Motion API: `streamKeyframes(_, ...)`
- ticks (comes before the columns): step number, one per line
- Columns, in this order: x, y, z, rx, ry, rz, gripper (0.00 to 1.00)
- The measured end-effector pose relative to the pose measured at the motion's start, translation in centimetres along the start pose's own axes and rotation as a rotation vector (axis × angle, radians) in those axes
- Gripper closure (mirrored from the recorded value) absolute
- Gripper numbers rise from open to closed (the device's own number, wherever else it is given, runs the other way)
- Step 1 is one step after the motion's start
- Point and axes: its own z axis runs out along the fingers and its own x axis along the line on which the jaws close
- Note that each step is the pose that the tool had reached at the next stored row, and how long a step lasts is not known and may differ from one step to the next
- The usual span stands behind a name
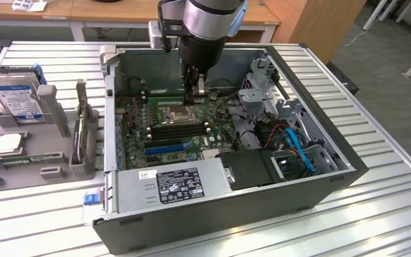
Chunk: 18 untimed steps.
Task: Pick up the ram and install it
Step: 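Insert the ram into the slot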
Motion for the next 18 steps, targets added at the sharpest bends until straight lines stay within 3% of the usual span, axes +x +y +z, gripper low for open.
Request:
streamKeyframes(1,0.0,-0.02,-0.01,-0.0023,0.0002,0.000,0.86)
streamKeyframes(4,0.0,-0.03,0.28,-0.0006,0.0000,-0.001,0.86)
streamKeyframes(6,0.0,-0.04,0.36,0.0123,0.0008,-0.009,0.86)
streamKeyframes(10,0.0,-0.04,0.42,0.0245,0.0004,-0.014,0.86)
streamKeyframes(14,0.0,-0.04,0.42,0.0244,0.0007,-0.014,0.86)
streamKeyframes(18,0.1,-0.08,1.03,0.0245,0.0005,-0.014,0.86)
